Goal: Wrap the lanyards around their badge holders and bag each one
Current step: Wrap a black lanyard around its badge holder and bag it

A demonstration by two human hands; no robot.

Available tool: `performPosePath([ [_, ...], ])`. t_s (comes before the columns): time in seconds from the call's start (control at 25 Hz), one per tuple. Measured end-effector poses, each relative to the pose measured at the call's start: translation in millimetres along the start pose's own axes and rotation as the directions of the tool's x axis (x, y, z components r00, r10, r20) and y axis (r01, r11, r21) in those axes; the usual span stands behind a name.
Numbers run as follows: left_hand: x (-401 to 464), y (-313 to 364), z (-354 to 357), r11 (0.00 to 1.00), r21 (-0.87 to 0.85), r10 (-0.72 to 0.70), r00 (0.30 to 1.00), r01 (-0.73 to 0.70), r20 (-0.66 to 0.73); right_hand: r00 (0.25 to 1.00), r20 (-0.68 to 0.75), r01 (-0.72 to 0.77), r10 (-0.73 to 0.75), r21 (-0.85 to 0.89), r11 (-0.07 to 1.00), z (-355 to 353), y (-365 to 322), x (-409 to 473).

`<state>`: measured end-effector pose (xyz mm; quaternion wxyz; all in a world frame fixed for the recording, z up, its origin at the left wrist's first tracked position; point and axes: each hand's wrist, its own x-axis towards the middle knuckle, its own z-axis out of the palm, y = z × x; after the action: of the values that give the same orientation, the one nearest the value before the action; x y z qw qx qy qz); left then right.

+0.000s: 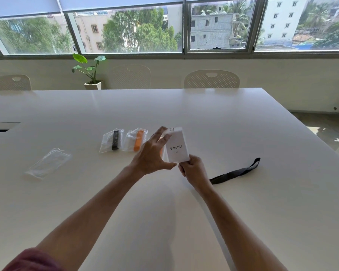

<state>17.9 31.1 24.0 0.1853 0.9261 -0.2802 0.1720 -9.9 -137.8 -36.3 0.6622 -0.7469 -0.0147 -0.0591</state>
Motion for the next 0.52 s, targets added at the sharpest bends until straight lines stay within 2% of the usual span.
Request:
performPosePath([
  [0.36, 13.2, -9.8, -16.7, 0.997, 0.057, -0.052, 0.996, 0.056, -0.070, 0.982, 0.164, -0.082, 0.091, -0.059, 0.995, 5.5, -13.9, -8.5],
  [0.52, 12.1, -10.8, -19.2, 0.994, 0.098, -0.039, 0.998, 0.043, -0.041, 0.965, 0.245, -0.096, 0.098, -0.018, 0.995, 3.3, -27.9, -15.9],
])
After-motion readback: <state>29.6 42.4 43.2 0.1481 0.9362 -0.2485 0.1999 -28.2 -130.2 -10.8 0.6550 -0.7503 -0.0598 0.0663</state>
